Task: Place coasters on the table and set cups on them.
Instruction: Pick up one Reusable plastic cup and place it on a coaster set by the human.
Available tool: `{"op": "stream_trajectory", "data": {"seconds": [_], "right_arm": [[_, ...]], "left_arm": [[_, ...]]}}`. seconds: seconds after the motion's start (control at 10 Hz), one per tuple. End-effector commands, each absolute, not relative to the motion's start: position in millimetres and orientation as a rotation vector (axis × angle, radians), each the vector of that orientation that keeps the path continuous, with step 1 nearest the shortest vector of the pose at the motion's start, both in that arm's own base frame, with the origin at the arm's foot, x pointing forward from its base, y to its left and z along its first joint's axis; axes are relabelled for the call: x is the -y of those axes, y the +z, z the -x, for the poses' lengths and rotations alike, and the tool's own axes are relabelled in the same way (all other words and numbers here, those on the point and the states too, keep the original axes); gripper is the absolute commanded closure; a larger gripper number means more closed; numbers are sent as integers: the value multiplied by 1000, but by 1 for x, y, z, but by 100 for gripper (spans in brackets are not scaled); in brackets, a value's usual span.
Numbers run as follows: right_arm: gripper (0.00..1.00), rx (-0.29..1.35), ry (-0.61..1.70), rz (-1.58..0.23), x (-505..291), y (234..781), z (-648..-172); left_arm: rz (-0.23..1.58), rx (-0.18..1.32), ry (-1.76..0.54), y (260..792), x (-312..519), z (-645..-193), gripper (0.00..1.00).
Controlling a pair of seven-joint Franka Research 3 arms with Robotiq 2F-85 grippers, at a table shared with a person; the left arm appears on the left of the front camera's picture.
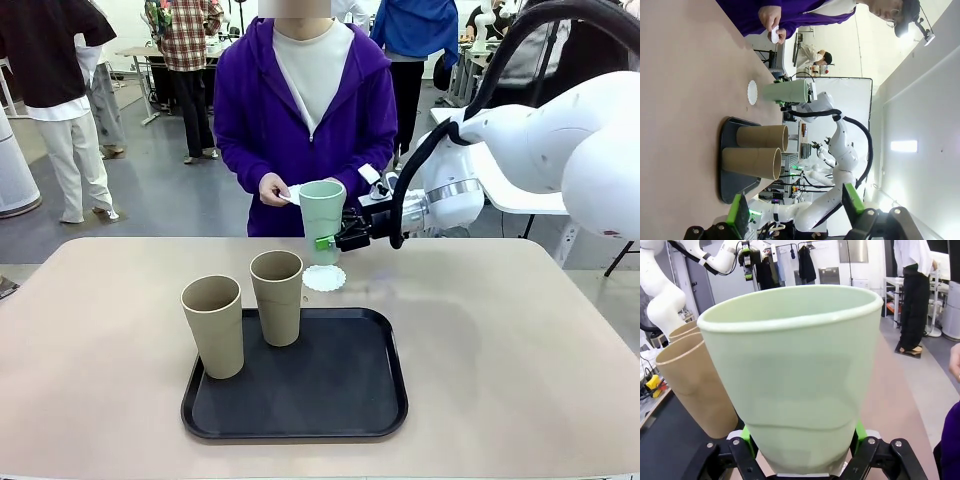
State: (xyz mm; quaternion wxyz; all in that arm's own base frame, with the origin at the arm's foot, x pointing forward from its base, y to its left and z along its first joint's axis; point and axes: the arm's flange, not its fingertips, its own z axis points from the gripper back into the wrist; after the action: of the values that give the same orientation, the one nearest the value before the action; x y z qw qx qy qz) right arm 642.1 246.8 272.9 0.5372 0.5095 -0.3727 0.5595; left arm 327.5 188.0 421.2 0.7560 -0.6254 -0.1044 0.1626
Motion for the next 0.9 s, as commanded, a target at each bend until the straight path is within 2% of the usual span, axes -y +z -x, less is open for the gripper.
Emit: {"op": "stream_trajectory", "data": {"seconds": [0.0, 0.2, 0.8], "right_arm": [[18, 903, 1363, -1199, -249, 268, -651], [18, 932, 1367, -1240, -249, 258, -652], [18, 873, 1349, -1250, -254, 232, -652]], "left_arm": [[1373, 240, 342, 422, -189, -327, 0], [1373, 240, 342, 422, -189, -327, 0], [1373, 240, 342, 422, -189, -327, 0]]}}
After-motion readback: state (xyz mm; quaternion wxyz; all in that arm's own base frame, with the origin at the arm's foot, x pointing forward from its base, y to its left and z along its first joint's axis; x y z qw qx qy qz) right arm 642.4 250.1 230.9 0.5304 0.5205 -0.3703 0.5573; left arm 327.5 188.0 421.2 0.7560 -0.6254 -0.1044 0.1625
